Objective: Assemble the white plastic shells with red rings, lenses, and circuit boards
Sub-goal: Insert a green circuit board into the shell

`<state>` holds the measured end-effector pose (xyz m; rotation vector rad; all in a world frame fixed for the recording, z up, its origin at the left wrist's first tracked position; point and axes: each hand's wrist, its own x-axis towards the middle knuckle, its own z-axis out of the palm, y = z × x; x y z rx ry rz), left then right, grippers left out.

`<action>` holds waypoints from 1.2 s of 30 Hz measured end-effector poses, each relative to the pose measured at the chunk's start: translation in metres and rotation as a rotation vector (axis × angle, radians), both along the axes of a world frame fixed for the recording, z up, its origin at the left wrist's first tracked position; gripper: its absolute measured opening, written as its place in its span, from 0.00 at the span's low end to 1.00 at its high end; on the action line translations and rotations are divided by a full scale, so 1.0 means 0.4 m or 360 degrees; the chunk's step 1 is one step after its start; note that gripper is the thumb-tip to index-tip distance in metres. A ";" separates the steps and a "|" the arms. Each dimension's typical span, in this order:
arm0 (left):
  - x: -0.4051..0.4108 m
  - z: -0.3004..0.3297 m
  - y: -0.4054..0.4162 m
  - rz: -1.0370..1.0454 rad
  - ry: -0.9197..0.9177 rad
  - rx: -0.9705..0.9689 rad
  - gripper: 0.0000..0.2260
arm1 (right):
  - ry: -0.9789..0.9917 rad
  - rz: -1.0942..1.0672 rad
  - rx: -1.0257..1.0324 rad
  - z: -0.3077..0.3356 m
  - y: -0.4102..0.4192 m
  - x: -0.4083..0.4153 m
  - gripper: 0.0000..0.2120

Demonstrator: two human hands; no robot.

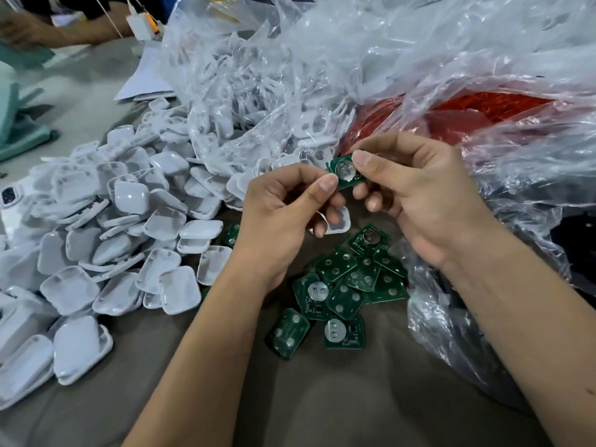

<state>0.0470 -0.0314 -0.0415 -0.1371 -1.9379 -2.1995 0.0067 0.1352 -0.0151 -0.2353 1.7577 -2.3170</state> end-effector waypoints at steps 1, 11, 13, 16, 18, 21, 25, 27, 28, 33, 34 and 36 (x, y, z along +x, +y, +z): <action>0.000 0.001 0.000 -0.0015 -0.0005 0.0040 0.07 | -0.0036 0.0050 -0.0023 0.001 -0.001 0.001 0.01; 0.012 0.017 0.013 -0.0122 -0.0137 0.0402 0.06 | -0.0286 0.0321 -0.0252 -0.001 -0.009 0.008 0.06; 0.012 0.021 0.015 -0.0115 -0.0146 0.0421 0.06 | -0.0298 0.0305 -0.0280 -0.003 -0.015 0.009 0.06; 0.014 0.033 -0.006 -0.0017 -0.0116 0.0347 0.08 | -0.0291 0.0202 -0.0360 -0.001 -0.013 0.002 0.04; 0.023 0.040 -0.039 0.0163 -0.0063 0.0113 0.09 | -0.0261 0.0151 -0.0332 -0.003 -0.002 -0.006 0.04; 0.059 0.044 -0.092 0.0293 0.0014 -0.0582 0.11 | -0.0227 0.0116 -0.0269 -0.002 0.005 -0.007 0.03; 0.089 0.038 -0.122 0.0174 -0.0060 -0.1575 0.14 | -0.0283 0.0102 -0.0215 0.004 0.003 -0.005 0.05; 0.086 0.043 -0.122 0.0112 -0.0123 -0.1692 0.17 | -0.0247 0.0035 -0.0053 0.007 0.002 -0.003 0.09; 0.081 0.046 -0.120 0.0103 -0.0138 -0.1690 0.19 | -0.0201 -0.0011 0.0054 0.007 0.001 -0.002 0.10; 0.025 0.072 -0.105 0.0133 -0.0148 -0.1638 0.19 | -0.0050 -0.0100 0.0339 0.001 -0.003 0.000 0.06; 0.010 0.078 -0.102 0.0105 -0.0150 -0.1630 0.14 | -0.0025 -0.0115 0.0375 0.001 -0.003 -0.002 0.06; -0.006 0.084 -0.095 0.0033 -0.0174 -0.1660 0.14 | 0.0002 -0.0125 0.0383 0.000 -0.003 -0.005 0.07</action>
